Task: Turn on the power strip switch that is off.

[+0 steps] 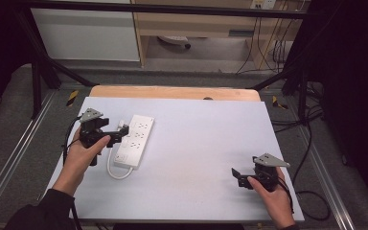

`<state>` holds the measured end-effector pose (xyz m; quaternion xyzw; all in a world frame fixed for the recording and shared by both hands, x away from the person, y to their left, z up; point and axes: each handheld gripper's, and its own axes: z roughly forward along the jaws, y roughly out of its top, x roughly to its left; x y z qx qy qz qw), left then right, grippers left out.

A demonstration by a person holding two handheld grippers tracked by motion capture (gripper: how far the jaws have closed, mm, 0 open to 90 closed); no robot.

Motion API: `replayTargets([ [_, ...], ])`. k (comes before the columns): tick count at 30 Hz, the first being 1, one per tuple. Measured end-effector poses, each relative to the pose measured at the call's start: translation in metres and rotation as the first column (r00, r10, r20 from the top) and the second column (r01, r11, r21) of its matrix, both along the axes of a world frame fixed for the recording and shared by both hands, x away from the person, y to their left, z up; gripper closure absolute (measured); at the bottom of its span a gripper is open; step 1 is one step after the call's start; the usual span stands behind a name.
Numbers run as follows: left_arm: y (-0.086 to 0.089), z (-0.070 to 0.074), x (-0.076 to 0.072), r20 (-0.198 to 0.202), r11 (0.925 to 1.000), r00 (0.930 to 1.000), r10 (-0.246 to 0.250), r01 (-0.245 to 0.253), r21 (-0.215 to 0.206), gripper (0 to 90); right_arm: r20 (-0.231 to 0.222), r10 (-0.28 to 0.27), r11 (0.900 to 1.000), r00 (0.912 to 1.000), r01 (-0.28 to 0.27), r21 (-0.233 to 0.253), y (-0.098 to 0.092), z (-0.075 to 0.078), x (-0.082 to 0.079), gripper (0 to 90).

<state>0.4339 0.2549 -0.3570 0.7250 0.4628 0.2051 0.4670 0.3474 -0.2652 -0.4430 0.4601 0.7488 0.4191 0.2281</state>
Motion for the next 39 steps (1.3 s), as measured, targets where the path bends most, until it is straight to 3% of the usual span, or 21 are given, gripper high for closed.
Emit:
replayTargets([
  [13,0.001,0.0,0.016,-0.025,0.9996,0.9994,0.026,-0.025,0.009,9.5,-0.004,-0.005,1.0,1.0,0.005,0.005,-0.001,0.0,0.0,3.8],
  [26,-0.003,-0.011,0.03,-0.049,0.9981,0.9984,0.03,-0.027,0.056,11.9,-0.012,-0.005,1.0,0.9999,0.005,0.011,-0.001,-0.001,0.001,3.8],
  [32,-0.004,-0.015,0.035,-0.049,0.9956,0.998,0.038,-0.034,0.087,18.5,-0.014,-0.005,1.0,0.9999,0.005,0.018,-0.001,-0.001,0.002,3.9],
  [39,-0.006,-0.019,0.039,-0.05,0.9937,0.998,0.038,-0.032,0.108,34.8,-0.018,-0.005,1.0,0.9998,0.005,0.019,0.0,-0.002,0.002,3.9],
])
